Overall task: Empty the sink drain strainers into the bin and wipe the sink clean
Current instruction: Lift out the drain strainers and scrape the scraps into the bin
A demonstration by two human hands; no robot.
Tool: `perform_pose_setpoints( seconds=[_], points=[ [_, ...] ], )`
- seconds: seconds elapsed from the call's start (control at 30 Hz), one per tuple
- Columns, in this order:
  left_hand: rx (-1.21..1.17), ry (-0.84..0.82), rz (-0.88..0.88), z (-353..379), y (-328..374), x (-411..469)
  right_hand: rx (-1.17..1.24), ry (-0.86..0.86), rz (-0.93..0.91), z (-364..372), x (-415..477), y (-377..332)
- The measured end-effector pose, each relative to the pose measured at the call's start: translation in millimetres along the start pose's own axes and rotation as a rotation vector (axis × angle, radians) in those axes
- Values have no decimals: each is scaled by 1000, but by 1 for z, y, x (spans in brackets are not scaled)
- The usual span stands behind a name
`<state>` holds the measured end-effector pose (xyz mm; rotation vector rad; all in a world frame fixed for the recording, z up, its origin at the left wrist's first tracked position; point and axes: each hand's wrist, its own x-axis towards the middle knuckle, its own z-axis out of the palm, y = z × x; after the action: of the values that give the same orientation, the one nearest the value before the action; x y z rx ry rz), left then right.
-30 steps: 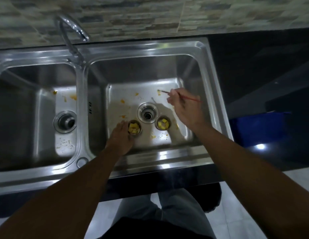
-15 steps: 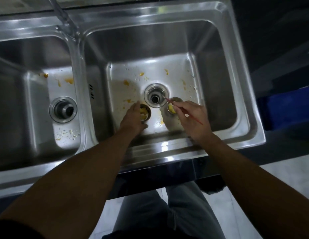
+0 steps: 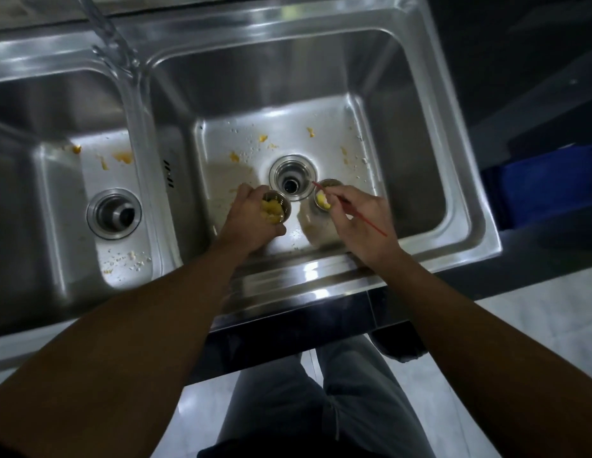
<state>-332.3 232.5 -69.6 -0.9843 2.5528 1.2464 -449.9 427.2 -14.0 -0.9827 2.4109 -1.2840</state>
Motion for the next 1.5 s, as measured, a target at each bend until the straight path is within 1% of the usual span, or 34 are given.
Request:
perform_pose_setpoints(
  seconds=[0.1,0.23,0.33,0.43,0.5,0.6,0.73,0.8,0.87,0.93,1.07,1.17,1.3,1.4,1.5],
  points=[
    [-59,54,64,-9,13,-10,32,73,-68,-8,-7,-6],
    [-52,79,159,-15,44,-22,-80,158,-80,-27,-12,-18],
    [-77,108,222,-15,74,-30,-136,186,-99,-47,-22,-20],
    [-95,82,283,-6,111,-42,-157,238,-77,-70,-42,-19],
    [-119,58,324,6,136,-53,-163,312,-62,-91,-60,-16],
    [-141,17,390,35,172,-74,-105,455,18,-124,-95,-7],
    [-109,-23,511,84,219,-109,-103,567,155,-172,-156,14],
    [-113,-30,564,113,240,-130,-45,678,248,-195,-190,30],
    [-151,-47,579,143,259,-153,-58,755,328,-215,-227,46],
    [-179,-68,597,173,271,-171,-72,794,377,-230,-262,62],
    [-141,-124,631,229,272,-194,-42,851,485,-243,-319,97],
    [-47,-233,571,269,257,-200,7,871,595,-237,-353,121],
    [115,-367,536,321,224,-190,89,862,698,-216,-388,144],
    [209,-437,518,357,196,-174,111,840,776,-193,-412,159],
    [284,-491,533,390,168,-155,144,788,784,-166,-428,175]
  ],
)
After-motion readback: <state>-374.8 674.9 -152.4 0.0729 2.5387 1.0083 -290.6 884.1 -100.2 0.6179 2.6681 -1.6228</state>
